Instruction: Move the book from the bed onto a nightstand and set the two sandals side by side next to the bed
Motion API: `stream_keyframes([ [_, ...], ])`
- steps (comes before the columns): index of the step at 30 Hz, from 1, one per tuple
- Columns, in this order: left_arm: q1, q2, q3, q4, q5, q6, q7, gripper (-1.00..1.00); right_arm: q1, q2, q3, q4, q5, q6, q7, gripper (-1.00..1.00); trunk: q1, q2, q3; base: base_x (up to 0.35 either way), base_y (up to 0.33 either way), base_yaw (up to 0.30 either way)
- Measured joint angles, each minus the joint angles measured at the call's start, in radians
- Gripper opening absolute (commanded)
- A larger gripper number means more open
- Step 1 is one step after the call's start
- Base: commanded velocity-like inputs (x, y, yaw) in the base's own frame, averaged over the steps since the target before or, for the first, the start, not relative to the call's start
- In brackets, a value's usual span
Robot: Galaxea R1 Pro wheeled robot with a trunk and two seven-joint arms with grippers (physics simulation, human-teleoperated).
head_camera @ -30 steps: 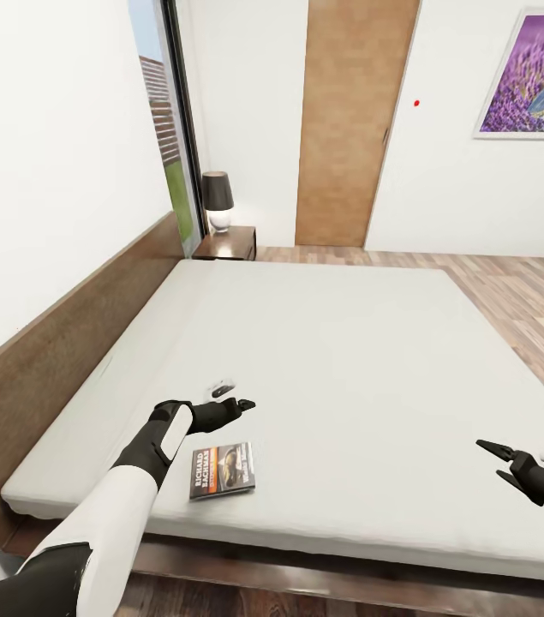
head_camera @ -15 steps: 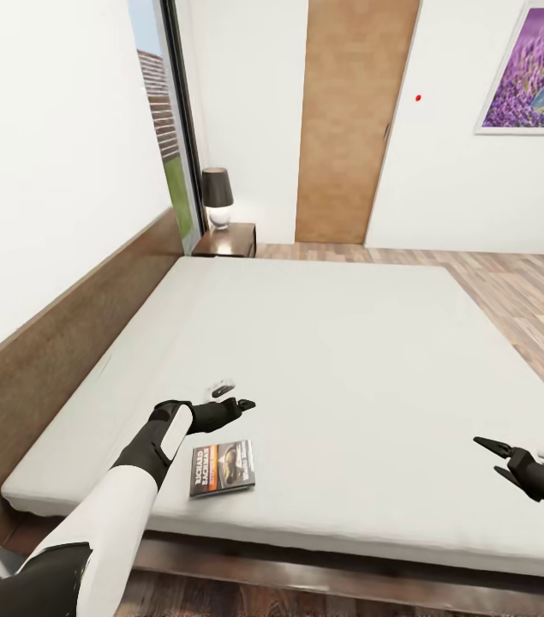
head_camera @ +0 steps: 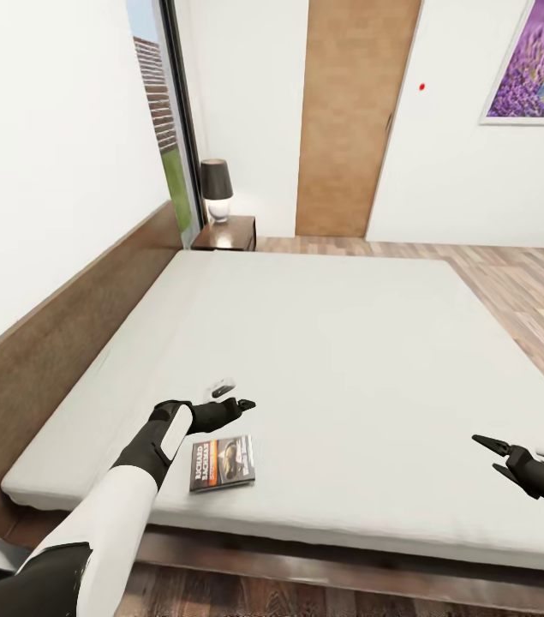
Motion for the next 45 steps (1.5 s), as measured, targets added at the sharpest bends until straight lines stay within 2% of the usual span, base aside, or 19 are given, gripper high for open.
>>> stream_keyframes([
  [45,0.0,0.0,0.001,0.0,0.0,-0.002,0.0,1.0,0.0,0.0,0.0,0.0,0.0,0.0,0.0,1.0,0.0,0.0,-0.071,0.023,0.0,0.0],
])
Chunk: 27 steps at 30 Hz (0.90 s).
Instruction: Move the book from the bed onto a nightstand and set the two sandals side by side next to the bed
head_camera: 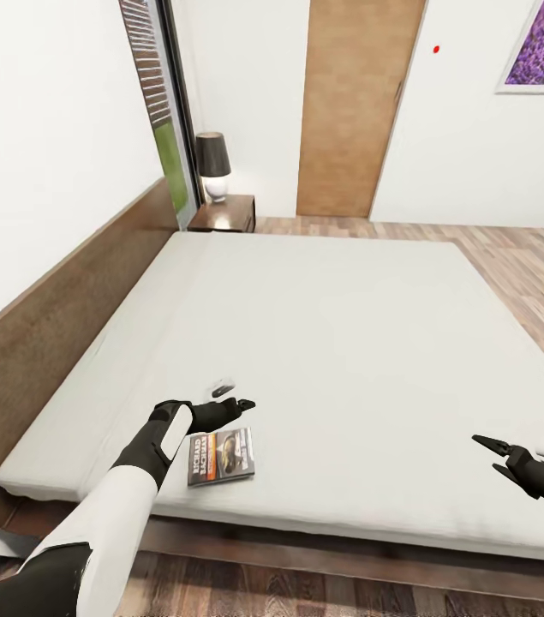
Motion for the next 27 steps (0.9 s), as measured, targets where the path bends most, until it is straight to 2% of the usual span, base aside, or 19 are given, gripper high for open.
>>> stream_keyframes([
  [7,0.0,0.0,-0.001,0.0,0.0,0.0,0.0,1.0,0.0,0.0,0.0,-0.001,0.0,0.0,0.0,1.0,0.0,0.0,-0.011,0.011,0.0,0.0],
  [13,0.0,0.0,-0.001,0.0,0.0,0.0,0.0,1.0,0.0,0.0,0.0,-0.001,0.0,0.0,0.0,1.0,0.0,0.0,-0.02,0.199,0.0,0.0],
  [22,0.0,0.0,-0.001,0.0,0.0,0.0,0.0,1.0,0.0,0.0,0.0,-0.002,0.0,0.0,0.0,1.0,0.0,0.0,-0.035,0.032,0.003,0.0],
  [27,0.0,0.0,-0.001,0.001,0.0,0.0,0.0,1.0,0.0,0.0,0.0,-0.001,0.0,0.0,0.0,1.0,0.0,0.0,-0.042,0.182,0.128,0.0],
])
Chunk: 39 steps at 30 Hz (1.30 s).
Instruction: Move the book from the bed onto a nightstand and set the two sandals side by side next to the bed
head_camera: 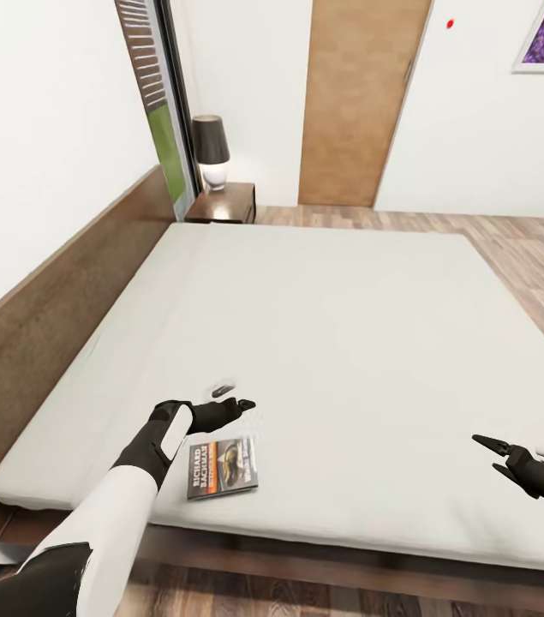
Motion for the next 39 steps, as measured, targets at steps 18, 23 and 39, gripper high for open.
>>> stream_keyframes([
  [18,0.0,0.0,0.0,0.0,0.001,0.0,0.0,1.0,0.0,0.0,-0.001,0.0,0.0,0.0,0.0,1.0,0.0,0.0,-0.028,0.032,0.024,0.0],
  [23,0.0,0.0,0.0,0.0,0.001,0.0,0.0,1.0,0.0,0.0,-0.001,0.0,0.0,0.0,0.0,1.0,0.0,0.0,-0.036,0.0,0.0,0.0],
  [39,0.0,-0.001,0.0,0.001,0.001,0.0,0.0,1.0,0.0,0.0,-0.001,0.0,0.0,0.0,0.0,1.0,0.0,0.0,-0.061,0.0,0.0,0.0],
])
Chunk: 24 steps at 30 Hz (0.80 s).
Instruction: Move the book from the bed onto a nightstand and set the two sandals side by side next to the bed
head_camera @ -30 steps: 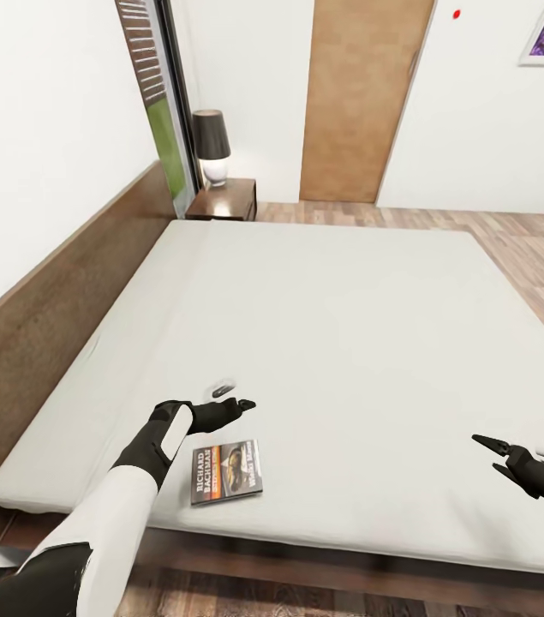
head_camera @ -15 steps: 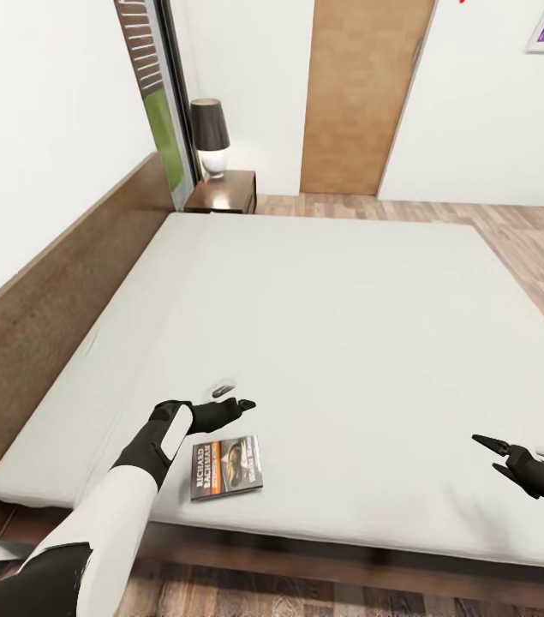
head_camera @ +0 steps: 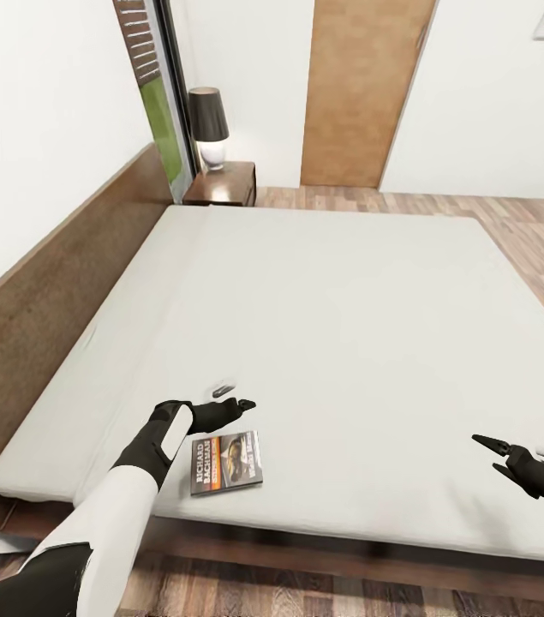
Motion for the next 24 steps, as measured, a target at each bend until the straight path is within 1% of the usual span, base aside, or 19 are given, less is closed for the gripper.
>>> stream_keyframes([
  [9,0.0,0.0,0.0,0.0,0.0,0.0,0.0,1.0,0.0,0.0,0.0,0.0,0.0,0.0,0.0,1.0,0.0,0.0,-0.014,0.0,0.0,0.0],
  [14,0.0,0.0,0.0,0.0,0.0,0.0,0.0,1.0,0.0,0.0,0.0,0.0,0.0,-0.001,0.0,1.0,0.0,0.0,-0.017,0.0,0.0,0.0],
  [20,0.0,0.0,0.0,0.0,0.0,0.0,0.0,1.0,0.0,0.0,0.0,0.0,0.0,-0.001,0.0,1.0,0.0,0.0,-0.017,0.183,0.0,0.0],
  [24,0.0,0.0,0.0,0.0,0.0,-0.001,0.0,1.0,0.0,0.0,-0.001,0.0,0.0,-0.002,0.0,1.0,0.0,0.0,-0.017,0.05,0.0,0.0],
])
